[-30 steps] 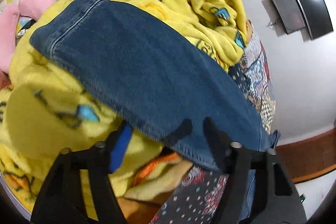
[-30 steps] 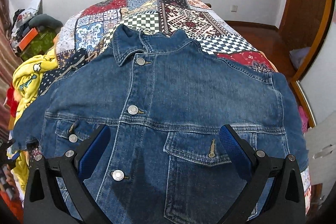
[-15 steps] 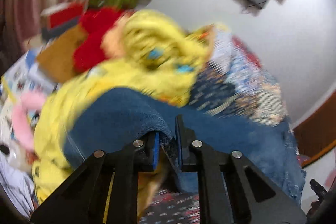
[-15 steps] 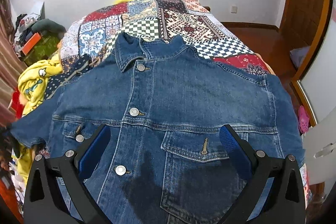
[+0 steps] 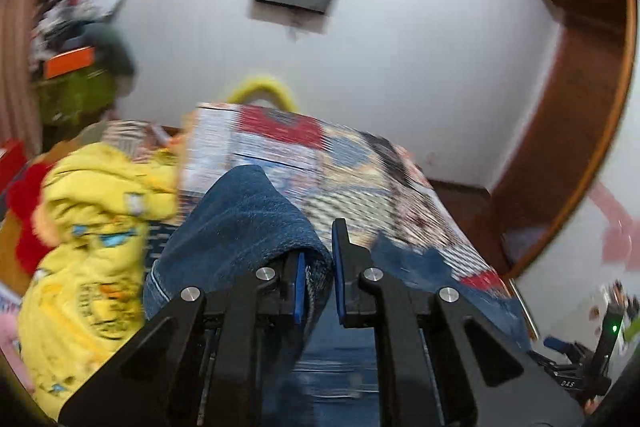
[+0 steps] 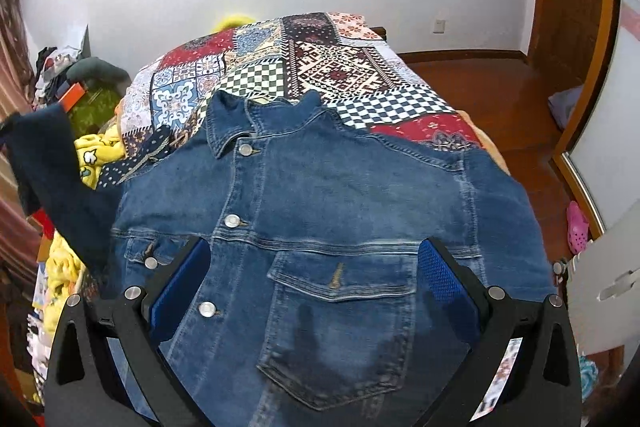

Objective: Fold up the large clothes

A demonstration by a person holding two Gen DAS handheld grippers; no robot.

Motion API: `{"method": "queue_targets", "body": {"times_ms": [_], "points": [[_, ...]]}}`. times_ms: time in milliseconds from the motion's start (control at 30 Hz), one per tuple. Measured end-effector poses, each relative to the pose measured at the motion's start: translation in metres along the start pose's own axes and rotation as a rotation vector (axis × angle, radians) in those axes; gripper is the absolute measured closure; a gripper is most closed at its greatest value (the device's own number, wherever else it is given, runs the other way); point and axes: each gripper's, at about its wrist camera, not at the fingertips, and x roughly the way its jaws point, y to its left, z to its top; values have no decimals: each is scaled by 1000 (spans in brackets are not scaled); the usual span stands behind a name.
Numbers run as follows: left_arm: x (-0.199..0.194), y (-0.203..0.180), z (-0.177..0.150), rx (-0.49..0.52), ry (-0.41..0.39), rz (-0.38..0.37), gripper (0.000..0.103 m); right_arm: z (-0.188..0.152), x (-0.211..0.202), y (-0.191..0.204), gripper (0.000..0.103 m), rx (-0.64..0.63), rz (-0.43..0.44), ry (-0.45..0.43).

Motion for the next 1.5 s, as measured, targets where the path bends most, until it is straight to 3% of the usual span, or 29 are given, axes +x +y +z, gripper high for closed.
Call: {"method": "queue_targets", "body": {"times_ms": [167,333,600,800,967,1133,1333,1500], "points": [[38,-68,-30,103,113,-78,93,1,-13,-15,0,-17,-6,-34],[82,-126,-90,210,305,-129,93,-1,-19,-27,0,-37,-10,-42],[119,-179,-177,363,501,-116,92,-12,-18,-51,0,0,-22,-13],[121,-172,-196,363,584,-141,88,-18,-14,-51,0,-25,-43,21],[90,-166,-194,381,564,-185,49,-17,-15,-36,0,-83,-46,25],[50,-133,-179,365,486,-181,48,-12,-13,-10,0,-143,-27,15],[16,-62,-166,327,414,-25,44,-10,5,42,0,-267,4,38],[6,-1,-166,230,411,70,44,-18,32,95,0,-431,50,86]]}}
